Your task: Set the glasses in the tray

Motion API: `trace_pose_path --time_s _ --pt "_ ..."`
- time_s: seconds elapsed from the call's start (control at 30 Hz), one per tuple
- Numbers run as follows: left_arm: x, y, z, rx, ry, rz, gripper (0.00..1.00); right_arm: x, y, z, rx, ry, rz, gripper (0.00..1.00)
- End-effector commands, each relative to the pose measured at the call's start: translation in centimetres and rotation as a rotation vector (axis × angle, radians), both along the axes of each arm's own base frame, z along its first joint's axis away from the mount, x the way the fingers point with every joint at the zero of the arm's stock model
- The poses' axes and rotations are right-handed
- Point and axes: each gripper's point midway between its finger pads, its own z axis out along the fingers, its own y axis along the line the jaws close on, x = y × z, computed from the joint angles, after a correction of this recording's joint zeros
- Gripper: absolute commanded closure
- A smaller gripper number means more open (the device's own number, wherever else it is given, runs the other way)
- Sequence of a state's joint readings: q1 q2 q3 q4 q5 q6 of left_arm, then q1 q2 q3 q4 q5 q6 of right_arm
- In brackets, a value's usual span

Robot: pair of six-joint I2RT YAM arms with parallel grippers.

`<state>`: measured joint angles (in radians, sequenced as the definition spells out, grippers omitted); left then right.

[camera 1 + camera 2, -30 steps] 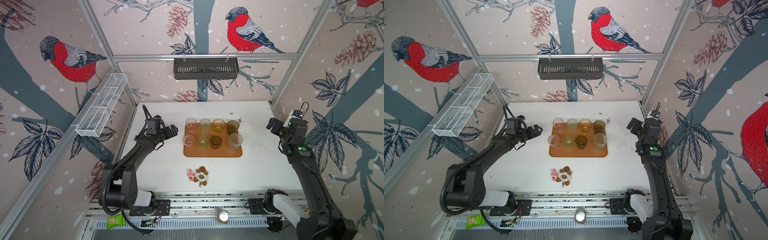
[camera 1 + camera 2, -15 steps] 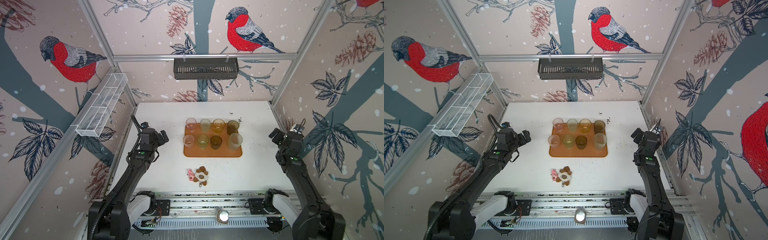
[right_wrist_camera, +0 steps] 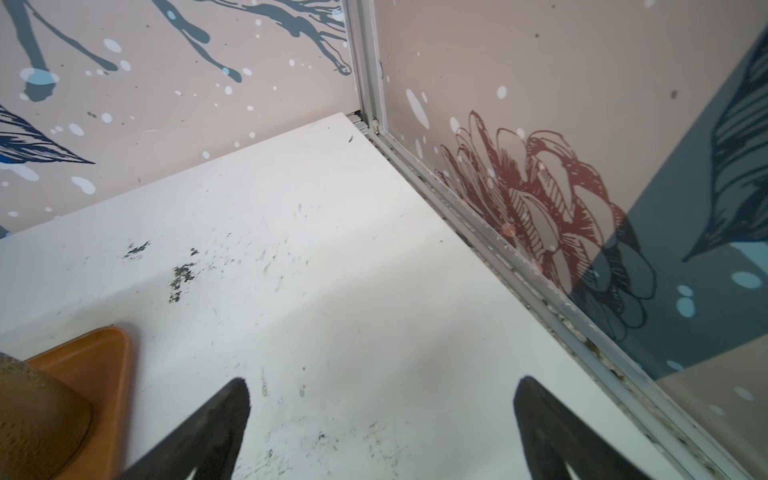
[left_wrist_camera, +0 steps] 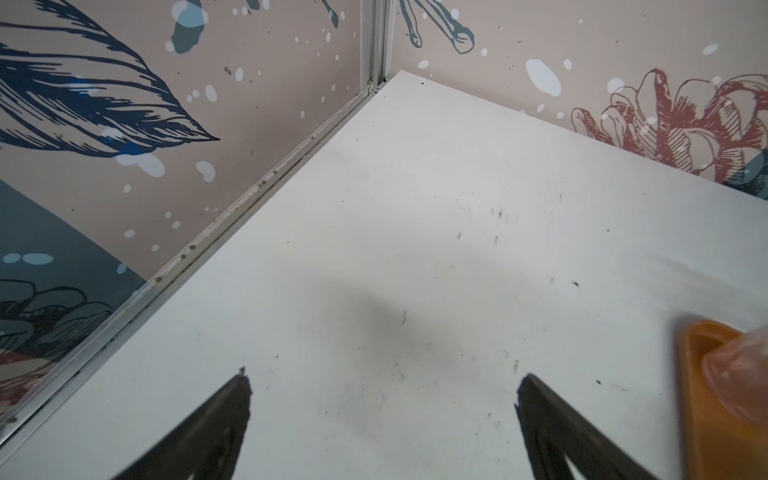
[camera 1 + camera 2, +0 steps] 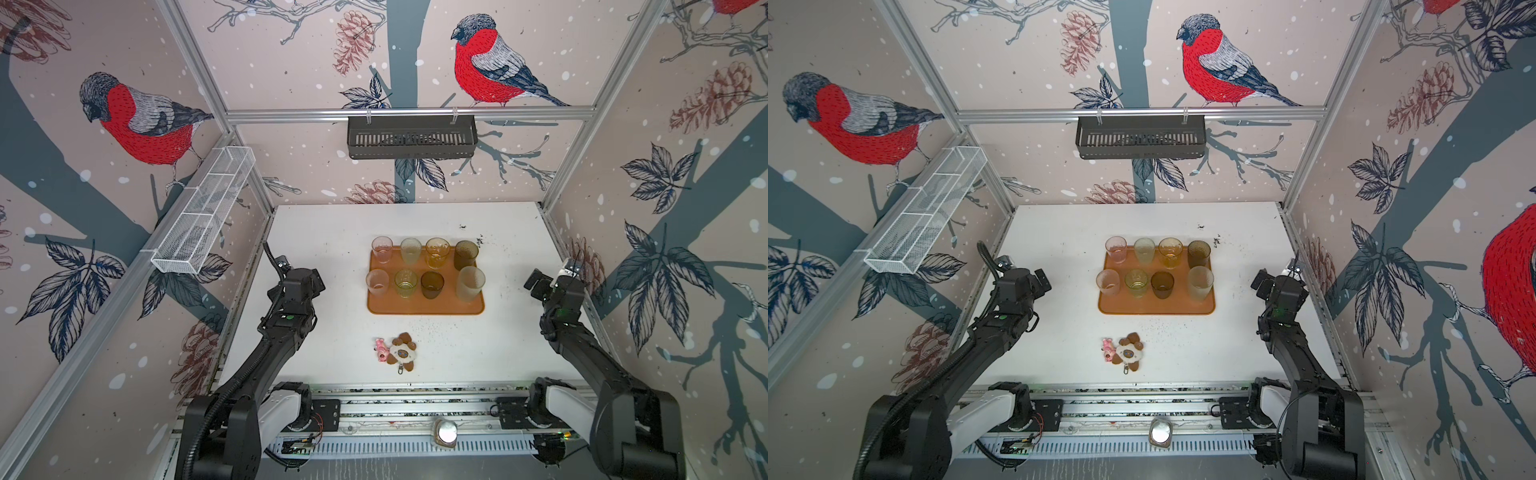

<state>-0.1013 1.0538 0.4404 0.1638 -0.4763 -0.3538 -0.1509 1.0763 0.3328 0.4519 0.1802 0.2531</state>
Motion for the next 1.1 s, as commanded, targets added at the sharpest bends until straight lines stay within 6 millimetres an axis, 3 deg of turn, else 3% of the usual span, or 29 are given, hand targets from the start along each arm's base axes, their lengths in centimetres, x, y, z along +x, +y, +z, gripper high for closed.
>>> trace_pose_path --time_s 0.0,0.17,0.47,0.77,1.07 --pt "1.0 0.4 2.4 0.097 -0.148 -0.013 0.01 1.0 0.8 1.7 -0.049 -0.092 0.042 0.00" --pt "1.9 -0.4 2.6 0.150 -0.210 -0.088 0.01 1.2 0.9 0.4 -0.051 -0.098 0.039 0.00" --pt "3.6 0.0 2.4 0.208 -0.265 -0.064 0.01 2.5 1.1 -0.8 -0.058 -0.102 0.063 0.00" --pt "5.3 -1.0 1.2 0.228 -0.285 -0.133 0.00 2.9 0.7 -0.5 -0.056 -0.128 0.042 0.00" --pt "4.8 -1.9 -0.4 0.220 -0.312 -0.201 0.01 2.5 1.0 0.2 -0.052 -0.179 0.054 0.00"
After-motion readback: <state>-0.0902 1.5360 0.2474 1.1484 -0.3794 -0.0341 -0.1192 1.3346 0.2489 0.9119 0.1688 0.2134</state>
